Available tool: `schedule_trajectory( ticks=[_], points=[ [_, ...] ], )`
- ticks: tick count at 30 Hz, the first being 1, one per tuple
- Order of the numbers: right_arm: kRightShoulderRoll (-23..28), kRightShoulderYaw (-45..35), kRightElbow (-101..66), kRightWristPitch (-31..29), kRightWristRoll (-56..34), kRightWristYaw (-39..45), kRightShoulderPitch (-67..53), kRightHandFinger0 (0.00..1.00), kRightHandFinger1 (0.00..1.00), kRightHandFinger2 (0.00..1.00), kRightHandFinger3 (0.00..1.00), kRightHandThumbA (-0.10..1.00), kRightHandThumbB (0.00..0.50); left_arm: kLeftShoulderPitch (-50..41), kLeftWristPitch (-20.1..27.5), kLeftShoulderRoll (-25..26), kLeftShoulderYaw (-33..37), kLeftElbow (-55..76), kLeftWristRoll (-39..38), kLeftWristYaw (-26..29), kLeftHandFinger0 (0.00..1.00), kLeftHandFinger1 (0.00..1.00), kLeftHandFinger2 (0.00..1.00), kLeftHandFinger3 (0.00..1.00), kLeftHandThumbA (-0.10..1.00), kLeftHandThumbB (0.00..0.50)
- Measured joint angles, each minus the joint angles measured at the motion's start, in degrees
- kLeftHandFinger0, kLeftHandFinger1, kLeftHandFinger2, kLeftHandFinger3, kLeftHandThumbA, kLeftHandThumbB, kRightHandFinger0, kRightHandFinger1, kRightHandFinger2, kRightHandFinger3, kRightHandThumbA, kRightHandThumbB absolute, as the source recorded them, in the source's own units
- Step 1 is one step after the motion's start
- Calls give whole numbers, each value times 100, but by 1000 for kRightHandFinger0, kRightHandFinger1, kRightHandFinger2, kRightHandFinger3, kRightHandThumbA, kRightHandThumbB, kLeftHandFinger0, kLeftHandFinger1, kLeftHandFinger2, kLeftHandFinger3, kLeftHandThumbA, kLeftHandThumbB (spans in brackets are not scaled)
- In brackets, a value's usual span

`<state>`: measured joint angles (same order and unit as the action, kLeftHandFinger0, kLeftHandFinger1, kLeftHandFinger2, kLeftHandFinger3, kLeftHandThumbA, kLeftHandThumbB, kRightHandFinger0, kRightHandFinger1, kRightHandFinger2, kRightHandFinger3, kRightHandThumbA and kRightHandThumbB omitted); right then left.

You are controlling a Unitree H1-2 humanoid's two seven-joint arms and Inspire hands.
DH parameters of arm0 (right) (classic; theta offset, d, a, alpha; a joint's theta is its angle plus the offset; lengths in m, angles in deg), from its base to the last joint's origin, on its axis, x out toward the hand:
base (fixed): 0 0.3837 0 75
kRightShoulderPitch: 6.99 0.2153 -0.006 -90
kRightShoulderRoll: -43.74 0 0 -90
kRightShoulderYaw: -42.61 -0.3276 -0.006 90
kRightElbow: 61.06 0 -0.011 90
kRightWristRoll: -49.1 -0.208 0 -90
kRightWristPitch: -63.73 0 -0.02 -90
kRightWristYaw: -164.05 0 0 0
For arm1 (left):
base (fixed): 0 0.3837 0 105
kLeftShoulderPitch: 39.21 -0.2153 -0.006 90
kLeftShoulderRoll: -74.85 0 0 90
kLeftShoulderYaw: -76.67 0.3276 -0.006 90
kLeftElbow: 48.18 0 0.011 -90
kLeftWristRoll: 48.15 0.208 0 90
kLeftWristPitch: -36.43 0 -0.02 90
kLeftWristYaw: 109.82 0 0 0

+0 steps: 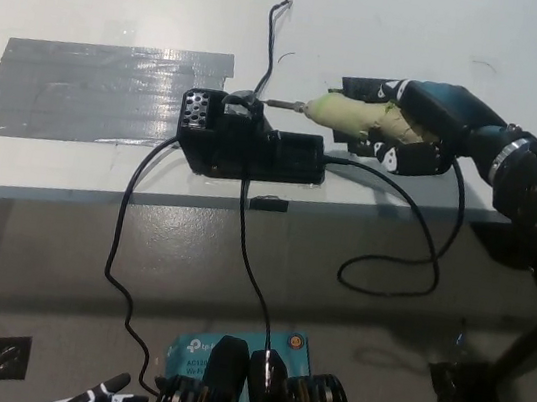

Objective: The robot uses its right hand to grab and lift the soldering gun kept on the middle of the table and puts it in its base

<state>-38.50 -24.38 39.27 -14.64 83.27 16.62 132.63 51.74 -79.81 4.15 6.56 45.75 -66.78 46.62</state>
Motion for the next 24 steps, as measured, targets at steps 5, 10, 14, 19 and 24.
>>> schedule_trajectory(
  ticks=[5, 10, 14, 19, 24],
  points=[
    [0, 13, 9, -39, -2, 0, -7, 0, 97, 431, 224, -100, 124, 38, 0, 0, 11, -11, 0, -10, 1000, 1000, 1000, 1000, 1000, 413],
    [-22, 36, 23, -124, -2, 0, -7, 0, 96, 427, 187, -100, 98, 99, 0, 0, 39, -11, 3, -9, 1000, 1000, 1000, 1000, 1000, 441],
    [-43, 47, 44, -162, 4, -1, -7, 0, 84, 392, 159, -100, 75, 124, 0, 0, 96, -10, 2, -2, 1000, 1000, 1000, 1000, 1000, 436],
    [-41, 68, 93, -259, 25, -15, -2, 0, 76, 412, 180, -100, 86, 155, 0, 0, 132, -10, 2, -1, 1000, 1000, 1000, 1000, 1000, 420],
    [-42, 144, 307, -556, 71, -111, 64, 0, 238, 609, 347, -100, 49, 182, 0, -1, 143, -6, 18, 3, 1000, 1000, 1000, 1000, 1000, 434]
  ],
)
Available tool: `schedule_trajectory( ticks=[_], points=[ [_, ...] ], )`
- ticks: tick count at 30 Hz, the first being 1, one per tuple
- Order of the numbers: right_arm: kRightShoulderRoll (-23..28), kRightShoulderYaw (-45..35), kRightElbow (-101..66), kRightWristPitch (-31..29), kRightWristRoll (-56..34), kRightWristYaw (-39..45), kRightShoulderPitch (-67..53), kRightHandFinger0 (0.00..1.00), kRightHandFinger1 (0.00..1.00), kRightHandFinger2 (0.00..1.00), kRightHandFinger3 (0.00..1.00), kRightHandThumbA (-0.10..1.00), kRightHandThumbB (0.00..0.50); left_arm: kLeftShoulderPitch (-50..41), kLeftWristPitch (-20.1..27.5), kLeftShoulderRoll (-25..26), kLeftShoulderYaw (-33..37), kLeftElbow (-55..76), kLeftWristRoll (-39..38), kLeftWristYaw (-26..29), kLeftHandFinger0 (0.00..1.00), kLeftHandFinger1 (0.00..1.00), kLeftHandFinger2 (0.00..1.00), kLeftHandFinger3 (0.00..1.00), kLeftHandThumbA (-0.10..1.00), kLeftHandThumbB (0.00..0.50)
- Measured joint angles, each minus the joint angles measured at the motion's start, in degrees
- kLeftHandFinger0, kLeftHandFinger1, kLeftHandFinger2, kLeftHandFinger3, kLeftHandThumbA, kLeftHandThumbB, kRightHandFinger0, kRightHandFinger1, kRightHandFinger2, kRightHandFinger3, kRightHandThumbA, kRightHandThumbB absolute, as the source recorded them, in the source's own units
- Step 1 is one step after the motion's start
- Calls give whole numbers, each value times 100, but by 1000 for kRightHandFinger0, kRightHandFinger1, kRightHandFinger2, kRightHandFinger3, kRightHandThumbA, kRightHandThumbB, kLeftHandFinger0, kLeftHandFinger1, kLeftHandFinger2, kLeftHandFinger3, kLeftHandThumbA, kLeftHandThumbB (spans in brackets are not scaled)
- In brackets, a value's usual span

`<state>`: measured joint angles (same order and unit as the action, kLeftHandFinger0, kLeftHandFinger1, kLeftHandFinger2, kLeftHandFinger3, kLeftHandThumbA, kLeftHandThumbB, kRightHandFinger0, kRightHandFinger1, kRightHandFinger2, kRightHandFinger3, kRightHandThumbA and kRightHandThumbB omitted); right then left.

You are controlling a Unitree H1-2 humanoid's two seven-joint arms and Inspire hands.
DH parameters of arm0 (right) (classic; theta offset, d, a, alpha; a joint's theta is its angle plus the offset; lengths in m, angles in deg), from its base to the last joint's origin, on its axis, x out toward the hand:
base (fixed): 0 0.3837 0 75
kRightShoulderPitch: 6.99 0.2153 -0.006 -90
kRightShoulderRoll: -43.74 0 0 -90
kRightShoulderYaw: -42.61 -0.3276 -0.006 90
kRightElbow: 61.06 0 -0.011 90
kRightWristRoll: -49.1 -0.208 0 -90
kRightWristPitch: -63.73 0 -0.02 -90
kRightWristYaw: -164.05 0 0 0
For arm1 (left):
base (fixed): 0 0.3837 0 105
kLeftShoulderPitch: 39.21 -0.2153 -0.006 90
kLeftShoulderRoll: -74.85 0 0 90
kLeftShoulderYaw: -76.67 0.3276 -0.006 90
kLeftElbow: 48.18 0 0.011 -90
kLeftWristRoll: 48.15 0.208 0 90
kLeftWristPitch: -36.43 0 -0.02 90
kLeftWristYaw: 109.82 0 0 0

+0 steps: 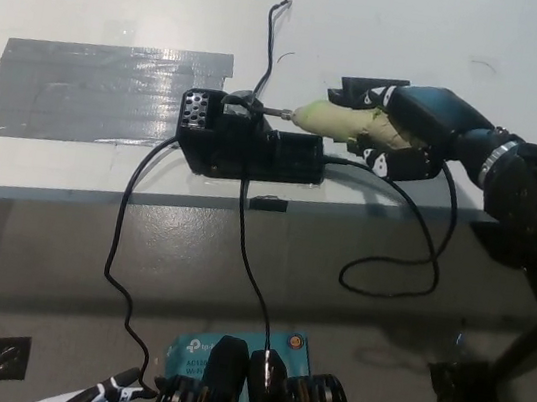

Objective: The robot uses its right hand to grab and lift the soldering gun kept on the middle of the table and puts it in its base

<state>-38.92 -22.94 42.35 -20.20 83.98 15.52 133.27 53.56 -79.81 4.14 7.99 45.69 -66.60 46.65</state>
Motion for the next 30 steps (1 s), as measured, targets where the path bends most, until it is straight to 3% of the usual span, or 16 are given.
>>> schedule_trajectory(
  ticks=[1, 2, 8, 10, 13, 14, 17, 19, 24, 25, 28, 29, 30],
  points=[
    [0, 31, 48, -42, 24, -9, 26, 0, 285, 653, 387, -100, 9, 0, 0, 0, 5, 0, 6, 0, 1000, 1000, 1000, 1000, 1000, 419],
    [2, 87, 120, -85, 68, -22, 74, 0, 303, 669, 407, -100, 0, 0, 0, 0, 10, 1, 14, 0, 1000, 1000, 1000, 1000, 1000, 433],
    [33, 401, 539, -440, 328, -95, 386, 0, 324, 692, 436, -100, 0, 16, 0, -10, 14, 1, 27, -2, 1000, 1000, 1000, 1000, 1000, 467],
    [32, 536, 771, -589, 424, -146, 535, 0, 305, 674, 377, -100, 0, 19, 0, -26, 10, 1, 44, -2, 1000, 1000, 1000, 1000, 1000, 469],
    [17, 664, 1107, -818, 515, -235, 758, 0, 322, 695, 378, -100, 0, 21, 0, -56, 10, 2, 84, 0, 1000, 1000, 1000, 1000, 1000, 458],
    [12, 688, 1186, -874, 532, -255, 811, 0, 306, 683, 371, -100, 0, 21, 0, -59, 10, 3, 94, 0, 1000, 1000, 1000, 1000, 1000, 475],
    [-2, 767, 1423, -1139, 642, -393, 961, 0, 265, 680, 434, -100, 0, 22, 0, -78, 10, 4, 121, 5, 1000, 1000, 1000, 1000, 1000, 464],
    [-20, 835, 1547, -1282, 716, -471, 1032, 0, 242, 669, 504, -100, 29, 32, 0, -95, 13, 4, 128, 7, 1000, 1000, 1000, 1000, 1000, 460],
    [-49, 1035, 1723, -1592, 965, -729, 1157, 0, 205, 622, 596, -100, 44, 85, 0, -106, 45, 22, 141, 13, 1000, 1000, 1000, 1000, 1000, 457],
    [-48, 1066, 1722, -1615, 1000, -753, 1169, 0, 182, 609, 599, -100, 73, 89, 0, -106, 51, 24, 143, 14, 1000, 1000, 1000, 1000, 1000, 452],
    [-46, 1257, 1741, -1713, 1232, -926, 1245, 0, 27, 484, 437, -100, 86, 121, 0, -113, 85, 28, 144, 16, 1000, 1000, 1000, 1000, 1000, 467],
    [-44, 1319, 1750, -1752, 1297, -979, 1273, 0, 13, 477, 376, -100, 18, 130, 0, -114, 94, 29, 144, 16, 1000, 1000, 1000, 1000, 1000, 484],
    [-43, 1392, 1772, -1798, 1376, -1054, 1305, 0, 46, 517, 404, -100, 1, 143, 0, -117, 100, 29, 144, 16, 1000, 1000, 1000, 1000, 1000, 489]
  ],
)
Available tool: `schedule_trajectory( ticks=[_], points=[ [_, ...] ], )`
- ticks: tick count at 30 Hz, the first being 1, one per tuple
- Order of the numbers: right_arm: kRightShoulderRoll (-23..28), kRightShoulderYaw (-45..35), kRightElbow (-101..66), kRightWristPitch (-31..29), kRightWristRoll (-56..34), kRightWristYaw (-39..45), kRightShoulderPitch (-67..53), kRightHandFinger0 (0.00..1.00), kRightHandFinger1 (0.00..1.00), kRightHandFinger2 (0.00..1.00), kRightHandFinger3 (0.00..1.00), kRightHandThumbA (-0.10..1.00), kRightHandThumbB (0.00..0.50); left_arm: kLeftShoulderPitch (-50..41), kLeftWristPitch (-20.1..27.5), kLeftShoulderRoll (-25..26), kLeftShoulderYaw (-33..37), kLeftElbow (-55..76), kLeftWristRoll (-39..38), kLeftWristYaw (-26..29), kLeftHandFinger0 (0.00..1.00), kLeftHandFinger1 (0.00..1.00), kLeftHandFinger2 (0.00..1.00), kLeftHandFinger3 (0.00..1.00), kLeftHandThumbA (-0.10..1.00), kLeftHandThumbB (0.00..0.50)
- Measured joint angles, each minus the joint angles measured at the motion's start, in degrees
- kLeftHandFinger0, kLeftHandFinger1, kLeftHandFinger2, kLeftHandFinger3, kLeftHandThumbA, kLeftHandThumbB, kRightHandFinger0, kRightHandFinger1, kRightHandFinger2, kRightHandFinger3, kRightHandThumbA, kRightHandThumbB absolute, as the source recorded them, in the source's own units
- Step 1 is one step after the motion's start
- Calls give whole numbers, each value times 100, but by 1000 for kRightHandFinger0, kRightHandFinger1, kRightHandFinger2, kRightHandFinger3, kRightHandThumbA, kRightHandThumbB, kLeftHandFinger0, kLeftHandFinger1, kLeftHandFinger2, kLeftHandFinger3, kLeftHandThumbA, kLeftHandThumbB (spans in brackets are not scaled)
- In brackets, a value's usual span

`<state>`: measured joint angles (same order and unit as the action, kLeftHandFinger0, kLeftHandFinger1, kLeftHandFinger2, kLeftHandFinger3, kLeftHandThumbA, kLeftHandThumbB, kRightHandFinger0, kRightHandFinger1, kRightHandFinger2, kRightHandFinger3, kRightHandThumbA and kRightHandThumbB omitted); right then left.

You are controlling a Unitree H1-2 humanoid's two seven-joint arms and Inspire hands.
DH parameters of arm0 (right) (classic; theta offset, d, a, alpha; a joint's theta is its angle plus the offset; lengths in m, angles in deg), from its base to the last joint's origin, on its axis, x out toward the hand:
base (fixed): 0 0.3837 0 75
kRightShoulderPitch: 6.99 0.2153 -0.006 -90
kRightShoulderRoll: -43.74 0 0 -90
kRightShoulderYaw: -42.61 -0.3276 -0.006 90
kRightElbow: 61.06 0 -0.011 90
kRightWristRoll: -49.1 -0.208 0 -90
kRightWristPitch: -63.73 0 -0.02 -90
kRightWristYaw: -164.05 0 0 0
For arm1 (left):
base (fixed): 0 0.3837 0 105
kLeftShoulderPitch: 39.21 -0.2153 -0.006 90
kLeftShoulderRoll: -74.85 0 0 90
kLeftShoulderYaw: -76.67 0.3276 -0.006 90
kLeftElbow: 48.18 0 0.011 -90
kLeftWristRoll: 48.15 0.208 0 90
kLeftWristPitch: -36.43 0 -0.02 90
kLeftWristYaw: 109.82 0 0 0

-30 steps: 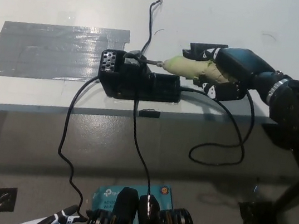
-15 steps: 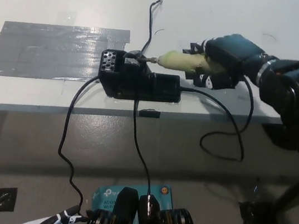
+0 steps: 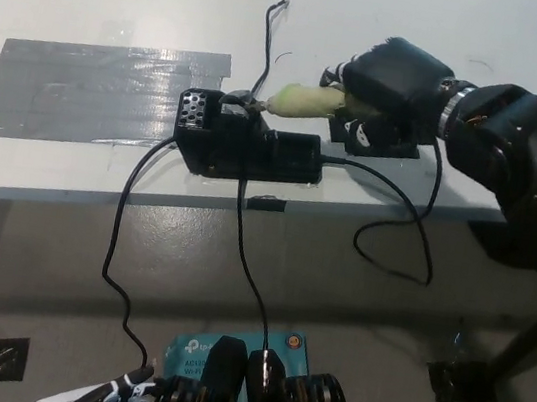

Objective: The robot uses its right hand to grab and lift the soldering gun kept on the middle of the table and puts it in its base

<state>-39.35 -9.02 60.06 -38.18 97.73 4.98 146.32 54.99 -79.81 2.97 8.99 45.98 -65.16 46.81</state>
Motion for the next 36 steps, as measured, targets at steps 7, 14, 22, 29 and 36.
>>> schedule_trajectory(
  ticks=[7, 14, 22, 29, 36],
  points=[
    [-26, 483, 151, -220, 575, -670, 52, 0, 0, 417, 303, -100, 74, 87, 0, -70, 69, 3, 5, 0, 1000, 1000, 1000, 1000, 1000, 481],
    [-51, 872, 609, -428, 1098, -1398, 342, 0, 0, 408, 195, 103, 0, 93, 0, -151, 166, 37, 9, 2, 1000, 1000, 1000, 1000, 1000, 500],
    [-132, 875, 810, -521, 1269, -1501, 458, 0, 0, 387, 406, 196, 0, 102, 0, -179, 204, 46, 70, 25, 1000, 1000, 992, 1000, 1000, 500],
    [-227, 954, 1011, -659, 1444, -1646, 653, 0, 0, 330, 193, 29, 110, 166, 0, -187, 238, 84, 124, 90, 1000, 1000, 1000, 1000, 1000, 490],
    [-319, 924, 1079, -716, 1518, -1659, 694, 0, 0, 417, 135, -100, 160, 217, 0, -188, 287, 110, 178, 121, 1000, 1000, 993, 1000, 1000, 481]
  ],
)
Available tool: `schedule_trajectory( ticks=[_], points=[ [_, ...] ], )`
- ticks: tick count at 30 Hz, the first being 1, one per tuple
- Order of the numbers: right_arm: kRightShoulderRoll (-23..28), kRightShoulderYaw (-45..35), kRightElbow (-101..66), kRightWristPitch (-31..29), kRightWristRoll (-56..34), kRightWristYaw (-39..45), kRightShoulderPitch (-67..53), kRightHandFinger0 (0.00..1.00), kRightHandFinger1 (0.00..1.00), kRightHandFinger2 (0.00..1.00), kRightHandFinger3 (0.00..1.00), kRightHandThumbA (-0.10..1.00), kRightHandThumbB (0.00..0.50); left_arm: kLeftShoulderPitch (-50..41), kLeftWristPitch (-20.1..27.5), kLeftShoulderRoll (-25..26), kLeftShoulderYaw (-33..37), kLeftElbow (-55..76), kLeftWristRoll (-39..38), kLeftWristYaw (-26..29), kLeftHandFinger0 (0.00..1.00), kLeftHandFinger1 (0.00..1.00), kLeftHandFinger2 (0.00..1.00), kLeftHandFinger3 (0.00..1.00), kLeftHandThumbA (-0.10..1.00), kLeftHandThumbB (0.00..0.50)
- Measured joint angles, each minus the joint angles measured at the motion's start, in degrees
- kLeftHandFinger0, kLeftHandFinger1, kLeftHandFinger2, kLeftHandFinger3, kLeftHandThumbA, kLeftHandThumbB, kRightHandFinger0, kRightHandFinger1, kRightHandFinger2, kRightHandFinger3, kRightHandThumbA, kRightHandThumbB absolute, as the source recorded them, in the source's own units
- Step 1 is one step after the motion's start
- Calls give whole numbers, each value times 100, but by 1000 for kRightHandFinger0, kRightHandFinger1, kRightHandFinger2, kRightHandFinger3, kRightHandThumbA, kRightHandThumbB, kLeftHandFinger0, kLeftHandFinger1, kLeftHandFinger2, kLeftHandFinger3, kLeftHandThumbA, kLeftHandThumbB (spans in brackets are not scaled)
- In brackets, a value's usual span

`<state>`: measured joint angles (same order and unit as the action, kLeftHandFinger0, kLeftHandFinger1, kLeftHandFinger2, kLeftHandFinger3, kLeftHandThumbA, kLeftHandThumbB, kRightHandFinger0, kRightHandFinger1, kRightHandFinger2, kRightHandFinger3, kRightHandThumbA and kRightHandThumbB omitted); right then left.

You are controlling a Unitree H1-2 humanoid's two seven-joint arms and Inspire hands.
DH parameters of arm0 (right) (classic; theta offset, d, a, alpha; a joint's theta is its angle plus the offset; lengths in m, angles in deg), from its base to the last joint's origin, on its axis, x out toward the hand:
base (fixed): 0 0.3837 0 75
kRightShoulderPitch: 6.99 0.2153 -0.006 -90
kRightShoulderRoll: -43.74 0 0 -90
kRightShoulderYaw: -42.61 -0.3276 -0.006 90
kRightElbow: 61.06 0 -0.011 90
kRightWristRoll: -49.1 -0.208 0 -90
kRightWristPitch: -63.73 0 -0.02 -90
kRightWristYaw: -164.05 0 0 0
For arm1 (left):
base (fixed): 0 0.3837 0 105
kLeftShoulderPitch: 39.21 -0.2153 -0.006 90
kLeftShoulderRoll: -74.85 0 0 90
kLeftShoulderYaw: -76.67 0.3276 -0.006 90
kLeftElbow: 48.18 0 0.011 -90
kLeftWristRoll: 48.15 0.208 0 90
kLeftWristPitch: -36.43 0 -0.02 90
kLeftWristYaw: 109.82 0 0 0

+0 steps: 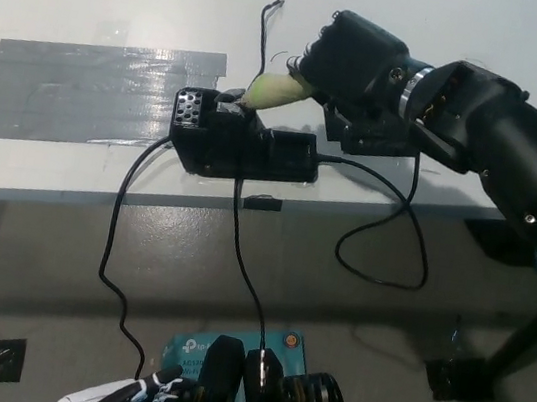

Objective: The robot uses its right hand to grab and lift the soldering gun kept on the middle of the table and puts it in its base

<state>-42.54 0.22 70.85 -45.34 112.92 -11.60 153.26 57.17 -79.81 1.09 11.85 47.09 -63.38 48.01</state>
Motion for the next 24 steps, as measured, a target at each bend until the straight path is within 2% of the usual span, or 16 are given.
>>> schedule_trajectory(
  ticks=[1, 3, 4, 6, 7, 8, 9, 10, 12, 14, 15, 19, 20, 22, 23, 24],
  points=[
    [-12, -4, 3, -2, 11, 0, 0, 0, 0, 407, 144, -6, 139, 14, 0, -1, 5, 0, 1, 0, 1000, 1000, 989, 1000, 1000, 492],
    [-22, -6, -2, -2, 41, 0, 0, 0, 0, 415, 200, 93, 147, 33, 0, -2, 7, 0, 5, 1, 1000, 1000, 985, 1000, 1000, 490],
    [-26, -7, -2, -2, 43, 0, 0, 0, 9, 420, 263, 124, 184, 34, 0, -2, 7, 1, 6, 1, 1000, 1000, 982, 1000, 1000, 469],
    [-87, -66, -3, 0, 62, 0, -19, 0, 0, 390, 256, 123, 185, 39, 0, -2, 21, 21, 15, 15, 1000, 1000, 979, 1000, 1000, 467],
    [-100, -103, -4, 1, 64, 0, -46, 0, 56, 439, 379, 44, 190, 45, 0, -2, 38, 41, 23, 23, 1000, 1000, 981, 1000, 1000, 474],
    [-110, -136, -3, 1, 65, 1, -69, 0, 32, 433, 296, -11, 190, 51, 0, -2, 53, 54, 31, 28, 1000, 1000, 982, 1000, 1000, 474],
    [-124, -161, -3, 5, 64, 8, -86, 0, 5, 364, 183, -69, 192, 51, 0, -2, 64, 69, 43, 31, 1000, 1000, 984, 1000, 1000, 480],
    [-142, -189, -3, 13, 64, 20, -104, 0, 0, 344, 121, -97, 200, 51, 0, -2, 76, 84, 56, 33, 1000, 1000, 973, 1000, 1000, 470],
    [-181, -213, -4, 46, 71, 27, -137, 0, 0, 341, 107, -100, 196, 51, 0, -2, 89, 95, 66, 33, 1000, 1000, 966, 1000, 1000, 469],
    [-216, -248, -5, 84, 68, 27, -177, 0, 40, 421, 379, -100, 225, 53, 0, -1, 91, 102, 78, 33, 1000, 1000, 943, 1000, 1000, 481],
    [-230, -274, -8, 97, 66, 28, -204, 0, 67, 458, 478, -100, 208, 57, 0, -1, 93, 106, 88, 33, 1000, 1000, 938, 1000, 1000, 481],
    [-276, -467, -16, 129, -17, 136, -292, 0, 162, 573, 488, -100, 199, 58, 0, -1, 93, 107, 121, 33, 1000, 1000, 917, 1000, 1000, 467],
    [-295, -529, -14, 131, -53, 185, -308, 0, 180, 590, 520, -100, 156, 58, 0, -1, 93, 107, 123, 33, 1000, 1000, 921, 1000, 1000, 476],
    [-322, -617, -10, 137, -115, 284, -325, 0, 157, 554, 617, -100, 144, 58, 0, -2, 93, 107, 129, 33, 1000, 1000, 931, 1000, 1000, 476],
    [-346, -673, 10, 140, -159, 340, -330, 0, 148, 541, 757, -100, 135, 58, -1, -1, 93, 107, 133, 32, 1000, 1000, 941, 1000, 1000, 484],
    [-378, -721, 45, 145, -188, 369, -331, 0, 170, 576, 921, -100, 124, 58, -1, -1, 93, 107, 135, 32, 1000, 1000, 943, 1000, 1000, 487]
  ],
)
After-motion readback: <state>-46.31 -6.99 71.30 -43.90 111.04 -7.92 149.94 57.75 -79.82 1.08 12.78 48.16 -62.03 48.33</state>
